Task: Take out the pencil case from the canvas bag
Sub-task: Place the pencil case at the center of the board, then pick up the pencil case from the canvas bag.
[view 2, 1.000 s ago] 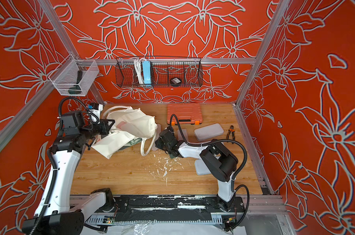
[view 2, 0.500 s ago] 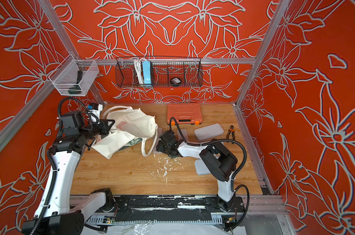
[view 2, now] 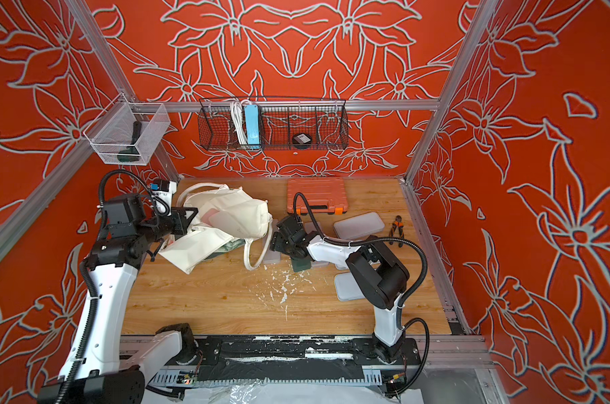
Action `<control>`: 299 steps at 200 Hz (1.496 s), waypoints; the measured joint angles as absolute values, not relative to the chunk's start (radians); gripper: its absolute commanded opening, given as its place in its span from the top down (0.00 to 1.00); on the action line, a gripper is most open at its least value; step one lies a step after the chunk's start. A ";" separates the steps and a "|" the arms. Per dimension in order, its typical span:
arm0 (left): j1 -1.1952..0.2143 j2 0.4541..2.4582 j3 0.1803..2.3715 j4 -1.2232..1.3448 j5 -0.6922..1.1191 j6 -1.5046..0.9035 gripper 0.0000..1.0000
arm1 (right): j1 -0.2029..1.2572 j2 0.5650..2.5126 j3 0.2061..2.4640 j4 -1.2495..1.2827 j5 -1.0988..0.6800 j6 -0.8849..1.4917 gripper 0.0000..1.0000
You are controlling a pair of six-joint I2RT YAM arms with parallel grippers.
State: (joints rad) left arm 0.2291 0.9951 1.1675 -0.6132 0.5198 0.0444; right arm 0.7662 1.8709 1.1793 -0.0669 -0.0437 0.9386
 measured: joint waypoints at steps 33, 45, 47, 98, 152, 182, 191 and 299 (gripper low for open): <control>0.229 0.984 1.152 -0.602 0.527 0.054 1.00 | 0.763 1.802 1.159 -0.068 -0.048 0.933 0.19; 0.229 0.984 1.134 -0.585 0.542 0.054 1.00 | 0.763 1.755 1.139 -0.056 -0.057 0.931 0.19; 0.229 0.984 1.131 -0.582 0.544 0.054 1.00 | 0.763 1.747 1.135 -0.054 -0.061 0.930 0.19; 0.234 0.979 1.045 -0.533 0.612 0.069 1.00 | 0.763 1.573 1.047 -0.009 -0.089 0.923 0.04; 0.245 1.049 1.045 -0.506 0.739 0.053 1.00 | 0.764 1.439 0.945 -0.005 -0.086 0.925 0.02; 0.248 1.097 1.047 -0.496 0.775 0.045 1.00 | 0.764 1.370 0.920 -0.020 -0.086 0.925 0.02; 0.249 1.107 1.053 -0.496 0.786 0.044 1.00 | 0.764 1.348 0.915 -0.023 -0.085 0.925 0.02; 0.250 1.207 1.115 -0.402 1.102 0.160 1.00 | 0.788 1.230 0.879 -0.078 -0.080 0.932 0.02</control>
State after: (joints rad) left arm 0.2497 1.2072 1.1149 -0.4023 1.1019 0.1600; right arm 0.7883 1.2301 0.8795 -0.0784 -0.0795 0.9321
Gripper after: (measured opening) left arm 0.086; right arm 0.983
